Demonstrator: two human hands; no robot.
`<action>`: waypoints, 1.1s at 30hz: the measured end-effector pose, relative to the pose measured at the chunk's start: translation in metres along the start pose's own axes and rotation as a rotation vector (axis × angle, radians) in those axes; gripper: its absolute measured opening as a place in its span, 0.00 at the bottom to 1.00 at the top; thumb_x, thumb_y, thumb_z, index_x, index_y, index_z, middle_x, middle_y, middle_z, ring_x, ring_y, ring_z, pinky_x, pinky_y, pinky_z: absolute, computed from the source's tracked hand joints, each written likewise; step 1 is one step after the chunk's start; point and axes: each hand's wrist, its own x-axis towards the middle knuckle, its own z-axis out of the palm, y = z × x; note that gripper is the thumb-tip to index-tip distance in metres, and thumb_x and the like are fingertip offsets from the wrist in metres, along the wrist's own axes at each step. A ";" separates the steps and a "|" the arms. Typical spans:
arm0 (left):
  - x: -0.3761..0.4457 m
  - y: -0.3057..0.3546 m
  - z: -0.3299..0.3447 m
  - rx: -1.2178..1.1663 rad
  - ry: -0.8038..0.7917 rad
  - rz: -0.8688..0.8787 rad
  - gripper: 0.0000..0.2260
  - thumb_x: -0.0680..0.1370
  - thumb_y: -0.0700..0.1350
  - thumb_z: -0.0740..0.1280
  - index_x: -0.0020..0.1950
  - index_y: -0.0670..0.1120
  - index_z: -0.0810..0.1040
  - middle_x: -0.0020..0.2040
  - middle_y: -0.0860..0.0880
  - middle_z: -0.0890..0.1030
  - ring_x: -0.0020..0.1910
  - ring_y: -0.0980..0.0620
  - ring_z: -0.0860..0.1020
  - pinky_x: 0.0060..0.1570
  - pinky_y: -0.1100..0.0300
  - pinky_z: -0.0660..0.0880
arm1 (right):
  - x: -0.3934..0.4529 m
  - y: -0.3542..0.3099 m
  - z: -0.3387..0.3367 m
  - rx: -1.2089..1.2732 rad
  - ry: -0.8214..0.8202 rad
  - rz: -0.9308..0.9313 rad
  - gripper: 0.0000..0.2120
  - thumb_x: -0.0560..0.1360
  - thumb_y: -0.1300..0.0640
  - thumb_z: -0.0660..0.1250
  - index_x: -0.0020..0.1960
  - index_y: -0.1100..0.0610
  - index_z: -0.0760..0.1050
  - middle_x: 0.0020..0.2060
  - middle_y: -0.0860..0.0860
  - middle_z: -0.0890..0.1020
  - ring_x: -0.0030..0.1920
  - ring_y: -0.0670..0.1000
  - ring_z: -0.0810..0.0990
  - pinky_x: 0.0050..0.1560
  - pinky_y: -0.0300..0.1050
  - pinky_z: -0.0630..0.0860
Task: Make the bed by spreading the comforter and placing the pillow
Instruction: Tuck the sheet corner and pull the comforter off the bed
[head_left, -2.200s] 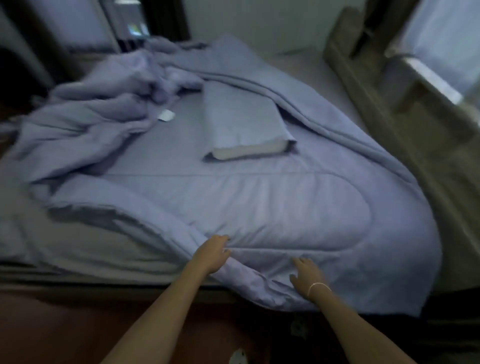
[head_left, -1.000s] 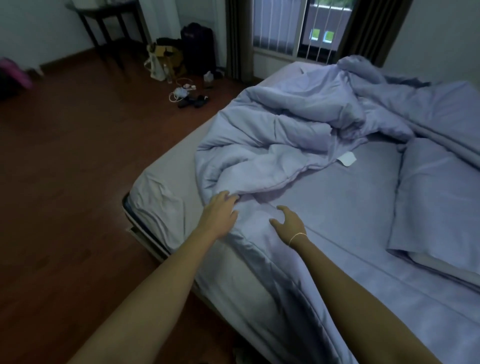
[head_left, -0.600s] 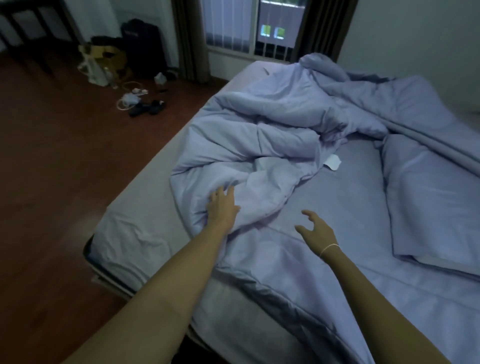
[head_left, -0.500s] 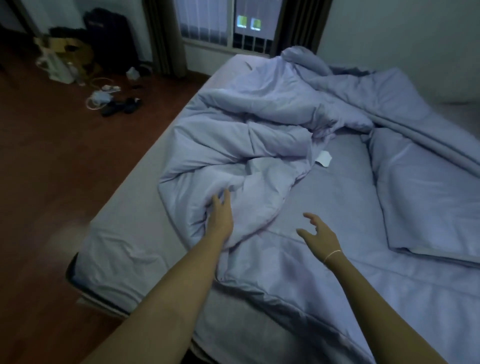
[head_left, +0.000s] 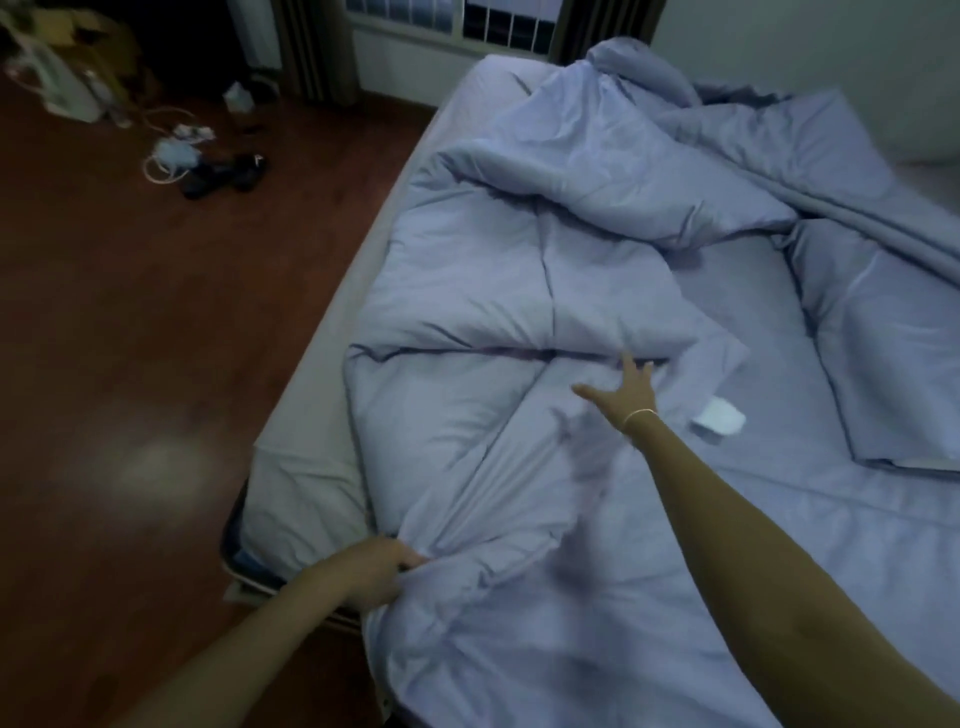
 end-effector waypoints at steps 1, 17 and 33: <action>-0.014 -0.013 0.002 -0.029 -0.059 -0.028 0.22 0.76 0.46 0.59 0.71 0.56 0.67 0.67 0.61 0.66 0.66 0.59 0.65 0.64 0.68 0.63 | -0.001 0.001 0.019 -0.071 -0.058 0.051 0.54 0.65 0.41 0.75 0.77 0.49 0.43 0.77 0.58 0.43 0.77 0.59 0.46 0.74 0.57 0.56; 0.095 0.065 -0.037 0.124 0.440 0.036 0.18 0.79 0.49 0.60 0.69 0.50 0.69 0.67 0.43 0.70 0.65 0.42 0.69 0.64 0.50 0.68 | -0.200 0.077 0.098 -0.291 -0.474 0.071 0.15 0.69 0.65 0.65 0.52 0.54 0.81 0.48 0.53 0.83 0.55 0.56 0.79 0.51 0.40 0.75; 0.189 0.067 0.067 0.473 0.423 0.042 0.30 0.78 0.35 0.57 0.77 0.48 0.50 0.77 0.45 0.53 0.76 0.44 0.50 0.72 0.39 0.47 | -0.142 0.230 0.038 -0.018 0.138 0.459 0.37 0.69 0.48 0.73 0.72 0.48 0.60 0.73 0.62 0.59 0.71 0.64 0.61 0.67 0.57 0.65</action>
